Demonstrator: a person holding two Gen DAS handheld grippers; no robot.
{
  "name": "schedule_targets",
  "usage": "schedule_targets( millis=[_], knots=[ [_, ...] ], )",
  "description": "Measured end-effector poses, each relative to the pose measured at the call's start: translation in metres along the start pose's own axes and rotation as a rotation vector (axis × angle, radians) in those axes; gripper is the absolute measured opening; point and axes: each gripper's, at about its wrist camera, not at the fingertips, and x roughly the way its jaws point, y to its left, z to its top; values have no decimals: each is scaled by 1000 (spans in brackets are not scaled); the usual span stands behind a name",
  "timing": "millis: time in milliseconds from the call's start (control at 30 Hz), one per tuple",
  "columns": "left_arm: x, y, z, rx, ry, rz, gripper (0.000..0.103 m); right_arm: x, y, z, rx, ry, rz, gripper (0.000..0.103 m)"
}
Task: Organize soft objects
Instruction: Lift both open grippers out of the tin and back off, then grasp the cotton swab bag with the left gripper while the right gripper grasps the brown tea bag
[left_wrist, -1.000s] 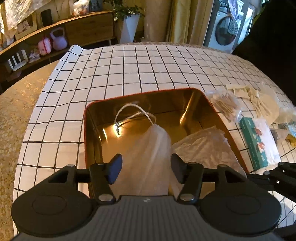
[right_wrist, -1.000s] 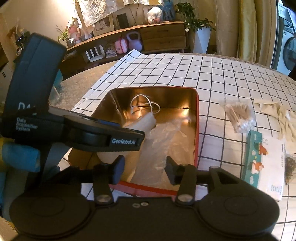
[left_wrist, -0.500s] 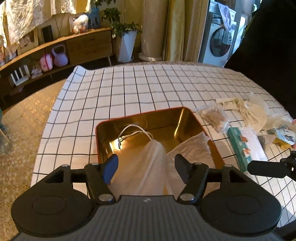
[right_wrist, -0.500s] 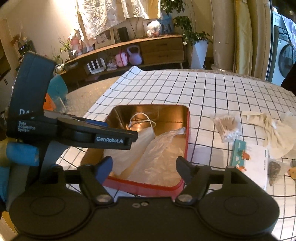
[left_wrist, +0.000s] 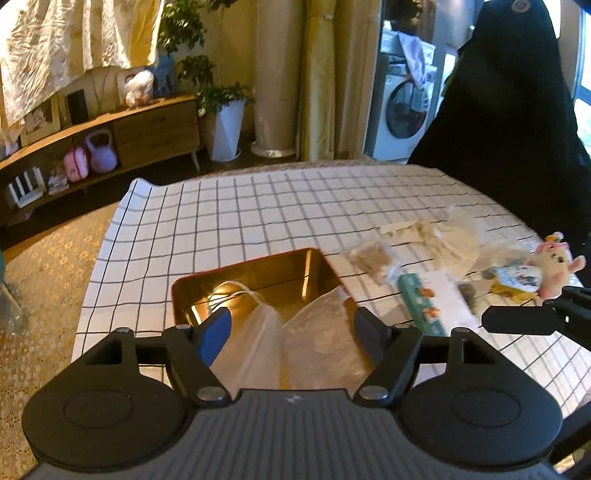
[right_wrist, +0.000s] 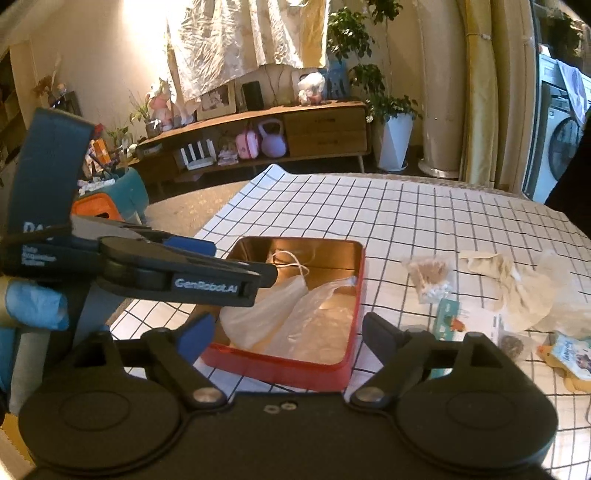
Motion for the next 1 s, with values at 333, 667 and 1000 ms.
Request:
schedule_targets(
  millis=[333,667,1000],
  knots=[
    [-18,-38,0,30,-48,-93,75,-46,-29,-10,47,-56,-56,96],
    [-9,-80,3,47,-43,-199,84,-93,-83,-43,85,-94,-187,100],
    [21,-103,19,27,-51,-224,103,-102,-139,-70,153,-85,-274,100]
  ],
)
